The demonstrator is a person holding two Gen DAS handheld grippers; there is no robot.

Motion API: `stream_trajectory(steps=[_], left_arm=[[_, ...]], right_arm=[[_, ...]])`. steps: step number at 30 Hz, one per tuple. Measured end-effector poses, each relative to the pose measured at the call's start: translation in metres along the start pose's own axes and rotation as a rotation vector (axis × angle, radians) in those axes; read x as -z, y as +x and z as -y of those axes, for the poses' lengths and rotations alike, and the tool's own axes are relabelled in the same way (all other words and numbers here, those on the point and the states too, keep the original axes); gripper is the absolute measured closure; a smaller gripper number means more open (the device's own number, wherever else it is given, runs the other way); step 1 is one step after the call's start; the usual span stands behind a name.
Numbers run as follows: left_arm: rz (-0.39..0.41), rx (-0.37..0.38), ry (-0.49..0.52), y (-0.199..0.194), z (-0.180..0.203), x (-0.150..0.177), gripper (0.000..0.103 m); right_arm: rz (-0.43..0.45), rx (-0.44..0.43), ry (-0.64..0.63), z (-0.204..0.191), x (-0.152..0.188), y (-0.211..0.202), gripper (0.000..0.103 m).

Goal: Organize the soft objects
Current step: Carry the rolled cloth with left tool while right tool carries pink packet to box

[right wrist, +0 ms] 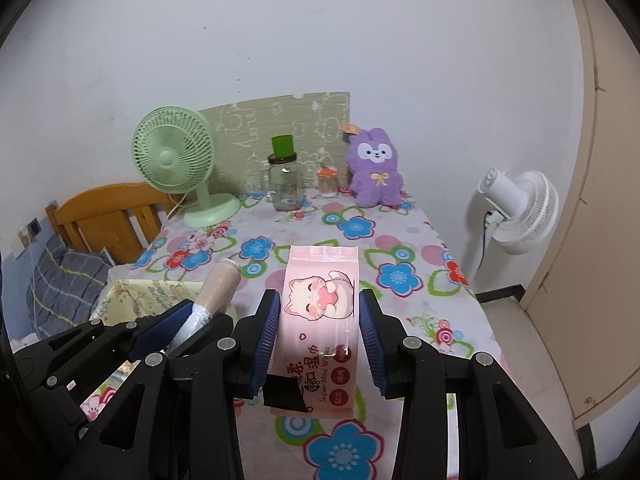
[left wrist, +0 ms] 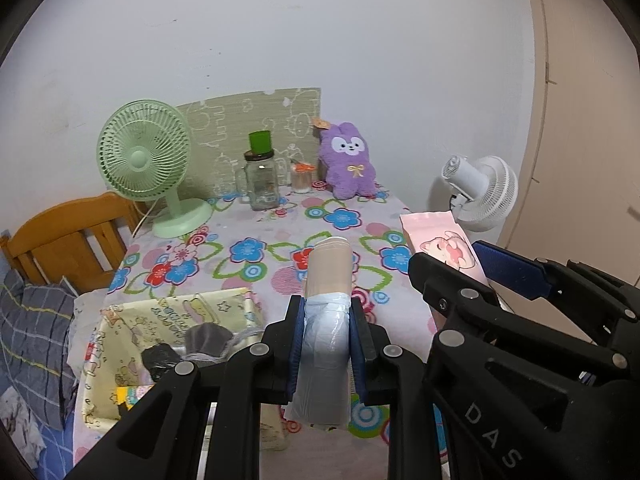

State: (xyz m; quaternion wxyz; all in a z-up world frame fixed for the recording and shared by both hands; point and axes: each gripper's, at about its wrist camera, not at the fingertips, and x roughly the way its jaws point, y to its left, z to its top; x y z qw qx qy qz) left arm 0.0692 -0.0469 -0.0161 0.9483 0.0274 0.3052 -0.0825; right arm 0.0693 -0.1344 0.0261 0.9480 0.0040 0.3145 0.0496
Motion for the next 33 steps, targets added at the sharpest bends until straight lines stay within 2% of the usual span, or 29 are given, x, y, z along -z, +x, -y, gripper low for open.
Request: stream_trajectory(steps=[15,33], left_arm=[[-0.008,-0.069,-0.055,0.000,-0.046,0.003,0.083],[-0.076,-0.131,-0.123,0.022,-0.103,0.018,0.083]], right_arm=[[-0.024,-0.073,-0.054,-0.048,-0.008,0.021,0.059],[-0.105,-0.159,-0.113,-0.101,-0.008,0.067,0.059]])
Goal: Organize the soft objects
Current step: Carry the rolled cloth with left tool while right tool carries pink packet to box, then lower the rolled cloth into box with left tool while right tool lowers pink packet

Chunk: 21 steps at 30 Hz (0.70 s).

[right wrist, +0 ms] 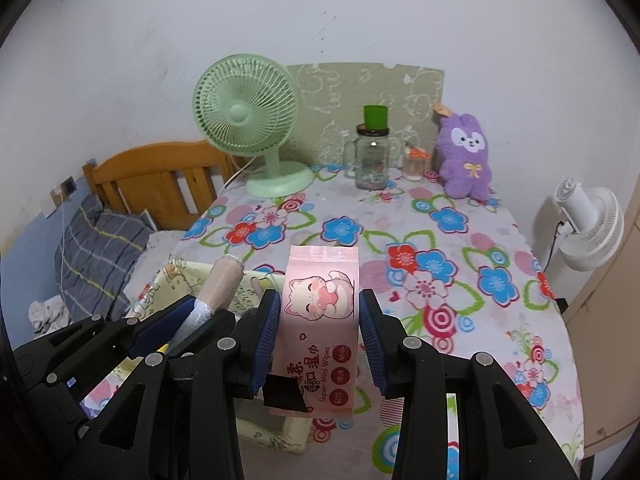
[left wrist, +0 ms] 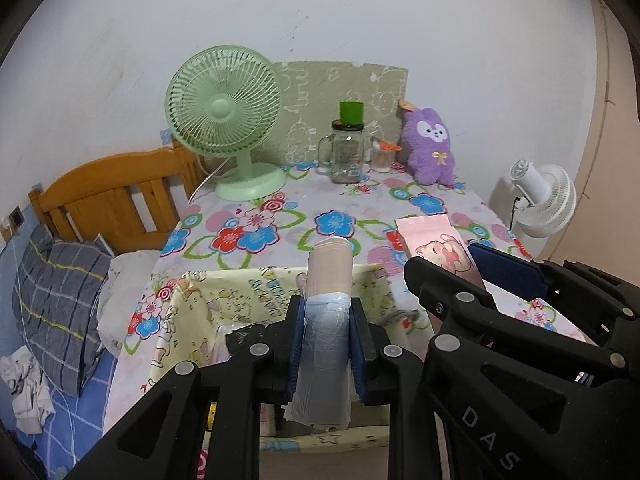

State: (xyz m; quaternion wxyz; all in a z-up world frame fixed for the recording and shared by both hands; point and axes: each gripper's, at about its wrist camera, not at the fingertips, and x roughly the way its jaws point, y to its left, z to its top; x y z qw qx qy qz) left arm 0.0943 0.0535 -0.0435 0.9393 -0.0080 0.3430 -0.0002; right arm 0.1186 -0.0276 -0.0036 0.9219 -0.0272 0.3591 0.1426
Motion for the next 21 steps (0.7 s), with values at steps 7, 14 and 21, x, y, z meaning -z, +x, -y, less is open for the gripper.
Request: stream_trajectory(steps=[7,14,21], left_arm=[[-0.033,-0.024,-0.045,0.013,-0.020,0.003,0.083],[-0.066,-0.046,-0.069,0.027,-0.040,0.007,0.083],[-0.096,-0.063,-0.084,0.041,-0.056,0.009,0.082]], right_arm=[[-0.033,-0.036,-0.026,-0.017,-0.001,0.019,0.059],[-0.067,-0.065,-0.049,-0.032,-0.002,0.037,0.059],[-0.102,-0.081,-0.068,-0.044,-0.003,0.056,0.059]])
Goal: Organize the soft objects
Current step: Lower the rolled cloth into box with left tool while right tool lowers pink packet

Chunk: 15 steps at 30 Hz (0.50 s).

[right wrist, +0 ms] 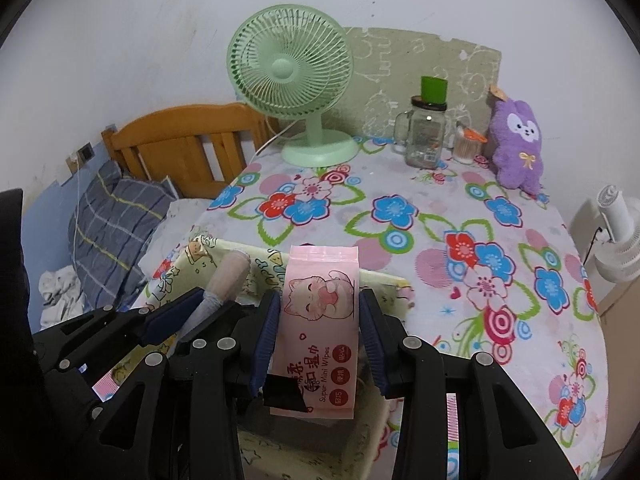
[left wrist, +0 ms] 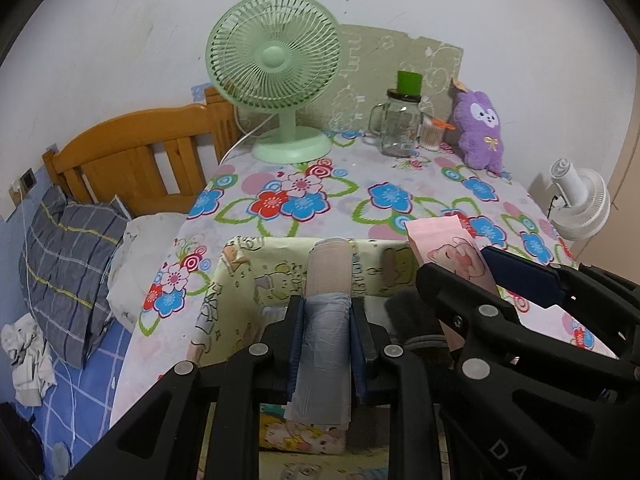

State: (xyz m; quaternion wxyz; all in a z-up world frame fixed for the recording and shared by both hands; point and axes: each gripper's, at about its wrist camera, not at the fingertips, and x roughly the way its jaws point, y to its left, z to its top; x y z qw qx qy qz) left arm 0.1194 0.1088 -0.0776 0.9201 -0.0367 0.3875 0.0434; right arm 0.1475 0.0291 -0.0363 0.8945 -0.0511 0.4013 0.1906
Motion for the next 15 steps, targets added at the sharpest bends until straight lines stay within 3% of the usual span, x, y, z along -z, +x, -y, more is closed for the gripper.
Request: stream_trajectory(steps=[6,15], left_arm=[[-0.027,-0.025,-0.022,0.011,-0.012,0.003,0.063],[-0.044,-0.048,-0.032,0.014,-0.022,0.008,0.047]], right_arm=[[-0.027,-0.022,-0.017,-0.010,-0.002,0.016,0.059],[-0.050,-0.063,-0.036,-0.020,0.000,0.031,0.059]])
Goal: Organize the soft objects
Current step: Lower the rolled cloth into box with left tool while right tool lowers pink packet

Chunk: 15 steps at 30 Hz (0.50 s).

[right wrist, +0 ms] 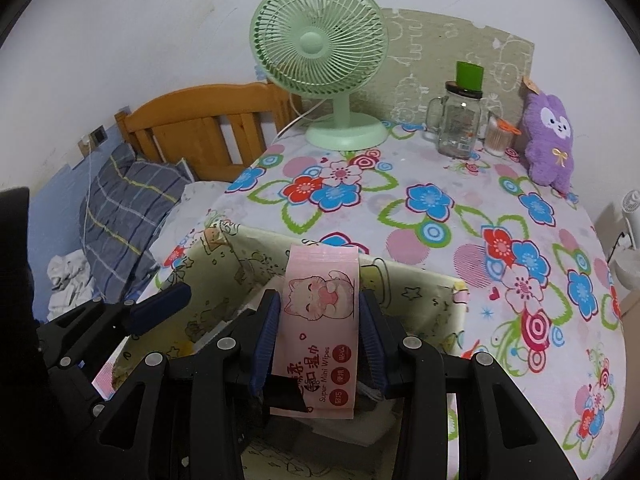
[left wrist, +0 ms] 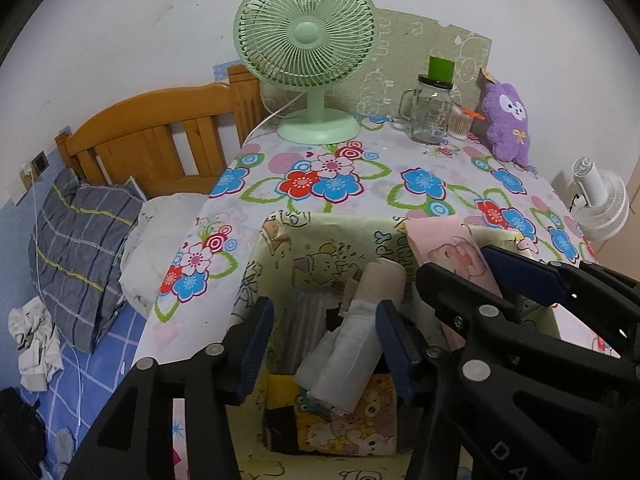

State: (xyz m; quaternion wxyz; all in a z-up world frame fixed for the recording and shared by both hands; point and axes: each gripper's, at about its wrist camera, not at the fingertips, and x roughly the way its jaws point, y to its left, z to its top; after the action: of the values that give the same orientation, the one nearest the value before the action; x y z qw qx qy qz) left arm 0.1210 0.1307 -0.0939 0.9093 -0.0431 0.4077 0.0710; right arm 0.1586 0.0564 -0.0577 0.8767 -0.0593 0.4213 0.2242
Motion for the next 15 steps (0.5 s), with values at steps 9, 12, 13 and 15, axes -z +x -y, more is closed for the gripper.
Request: stream_trajectory(steps=[9,12,13,15], left_arm=[[0.001,0.008,-0.002,-0.003,0.000,0.001,0.037],[0.008,0.014,0.003,-0.006,0.004,0.001,0.035],[0.012,0.012,0.007,-0.007,0.005,0.002,0.035],[0.020,0.018,0.015,-0.011,0.010,0.002,0.034]], right_arm=[[0.003,-0.018,0.001,-0.002,0.000,0.002,0.048],[0.008,-0.008,0.008,0.001,0.001,-0.002,0.041],[0.010,-0.002,0.007,0.002,0.002,-0.004,0.040],[0.019,0.017,0.001,0.004,0.003,-0.008,0.036]])
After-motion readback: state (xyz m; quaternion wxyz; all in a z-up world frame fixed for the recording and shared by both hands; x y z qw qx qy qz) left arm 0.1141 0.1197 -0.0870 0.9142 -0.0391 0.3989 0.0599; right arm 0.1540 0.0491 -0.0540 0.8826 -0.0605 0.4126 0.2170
